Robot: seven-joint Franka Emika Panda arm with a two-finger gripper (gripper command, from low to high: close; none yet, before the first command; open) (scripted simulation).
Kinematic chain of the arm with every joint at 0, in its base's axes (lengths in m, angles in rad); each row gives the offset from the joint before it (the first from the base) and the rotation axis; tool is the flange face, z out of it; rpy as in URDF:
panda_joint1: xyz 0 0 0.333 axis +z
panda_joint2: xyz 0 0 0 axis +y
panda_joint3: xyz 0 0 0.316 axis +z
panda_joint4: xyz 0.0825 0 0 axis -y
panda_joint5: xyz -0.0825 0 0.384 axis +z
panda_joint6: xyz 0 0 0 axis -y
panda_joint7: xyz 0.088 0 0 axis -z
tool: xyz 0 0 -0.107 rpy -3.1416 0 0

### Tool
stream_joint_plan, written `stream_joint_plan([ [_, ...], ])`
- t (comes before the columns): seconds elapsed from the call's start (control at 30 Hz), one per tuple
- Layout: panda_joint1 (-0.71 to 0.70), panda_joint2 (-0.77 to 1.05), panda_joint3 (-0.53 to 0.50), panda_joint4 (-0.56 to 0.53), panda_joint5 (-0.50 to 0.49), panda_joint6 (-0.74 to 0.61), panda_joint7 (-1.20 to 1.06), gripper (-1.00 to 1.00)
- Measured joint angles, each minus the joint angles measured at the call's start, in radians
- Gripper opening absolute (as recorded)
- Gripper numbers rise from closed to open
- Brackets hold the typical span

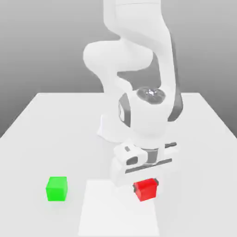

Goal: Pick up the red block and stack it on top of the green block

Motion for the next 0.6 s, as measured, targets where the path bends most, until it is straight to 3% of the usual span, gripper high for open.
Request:
stream_joint_plan([
  [0.1, 0.0, -0.003, 0.0, 0.0, -0.001, -0.003, 0.001, -1.0],
  [0.37, 0.012, -0.242, -0.017, -0.028, 0.052, -0.214, -0.013, -1.0],
  [0.6, -0.274, -0.287, -0.163, 0.014, 0.03, -0.3, 0.19, -1.0],
])
